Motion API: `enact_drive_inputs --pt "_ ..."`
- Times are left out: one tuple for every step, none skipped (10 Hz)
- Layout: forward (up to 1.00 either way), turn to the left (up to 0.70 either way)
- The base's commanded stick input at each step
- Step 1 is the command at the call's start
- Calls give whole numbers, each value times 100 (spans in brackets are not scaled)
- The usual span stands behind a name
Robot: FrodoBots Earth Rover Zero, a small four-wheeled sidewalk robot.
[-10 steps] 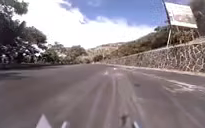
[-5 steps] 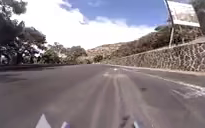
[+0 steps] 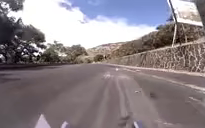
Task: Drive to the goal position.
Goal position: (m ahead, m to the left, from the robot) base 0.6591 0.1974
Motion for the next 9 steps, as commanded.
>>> enact_drive_inputs --pt "70 0" --pt "70 0" --pt "70 0" --pt "70 0" --pt "70 0" --pt "70 0" --pt "70 0" --pt "70 0" --pt "70 0"
